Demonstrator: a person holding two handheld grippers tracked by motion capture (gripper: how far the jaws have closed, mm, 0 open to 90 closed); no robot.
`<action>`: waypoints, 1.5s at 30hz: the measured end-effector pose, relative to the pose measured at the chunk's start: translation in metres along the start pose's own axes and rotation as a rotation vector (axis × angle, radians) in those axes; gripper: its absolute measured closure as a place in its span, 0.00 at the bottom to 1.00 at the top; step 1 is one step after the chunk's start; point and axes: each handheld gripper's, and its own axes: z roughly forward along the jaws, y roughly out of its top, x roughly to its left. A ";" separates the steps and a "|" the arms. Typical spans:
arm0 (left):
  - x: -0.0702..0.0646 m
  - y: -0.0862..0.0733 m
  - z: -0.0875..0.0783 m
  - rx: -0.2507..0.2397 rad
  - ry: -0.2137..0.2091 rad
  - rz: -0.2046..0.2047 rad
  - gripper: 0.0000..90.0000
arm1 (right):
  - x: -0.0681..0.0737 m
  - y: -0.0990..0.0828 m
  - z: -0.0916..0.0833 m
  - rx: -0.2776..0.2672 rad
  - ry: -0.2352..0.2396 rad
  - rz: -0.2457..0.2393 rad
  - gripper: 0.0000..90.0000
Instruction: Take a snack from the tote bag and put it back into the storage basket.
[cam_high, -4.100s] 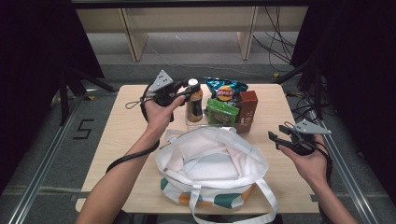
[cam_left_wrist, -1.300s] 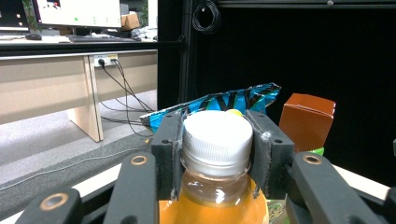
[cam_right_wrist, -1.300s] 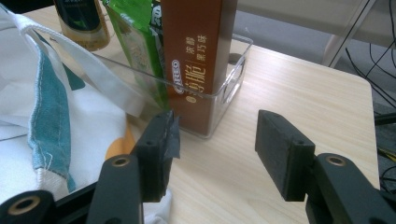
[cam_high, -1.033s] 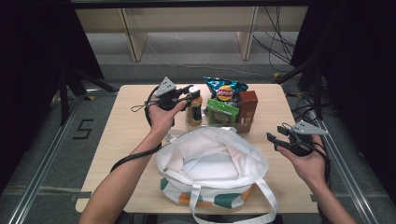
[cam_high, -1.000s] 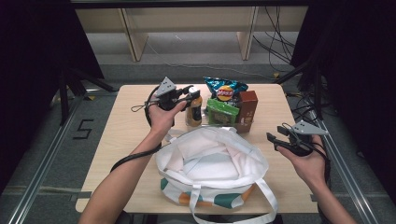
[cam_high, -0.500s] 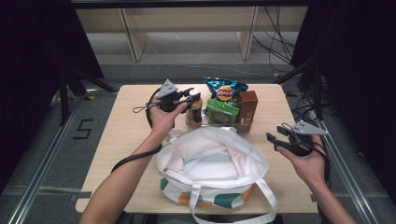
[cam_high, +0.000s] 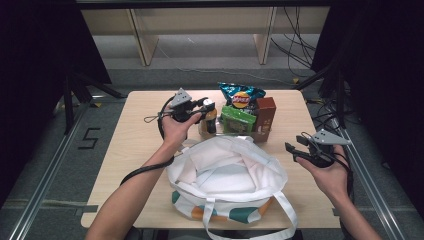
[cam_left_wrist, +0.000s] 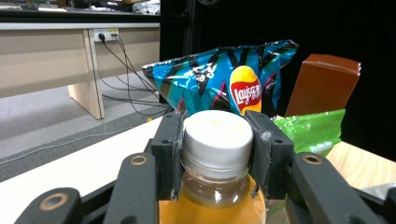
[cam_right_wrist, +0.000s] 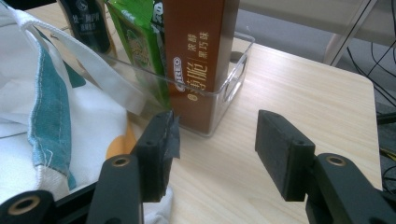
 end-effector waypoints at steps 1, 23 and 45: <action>0.000 0.000 0.000 0.000 -0.002 0.001 0.65 | 0.000 0.000 0.000 -0.003 0.000 0.001 0.54; 0.002 -0.011 0.003 0.029 0.006 -0.004 0.65 | 0.000 0.000 0.000 0.008 0.006 -0.005 0.54; 0.005 -0.009 -0.001 0.044 0.017 -0.006 0.54 | 0.001 0.000 0.001 -0.005 0.002 -0.018 0.54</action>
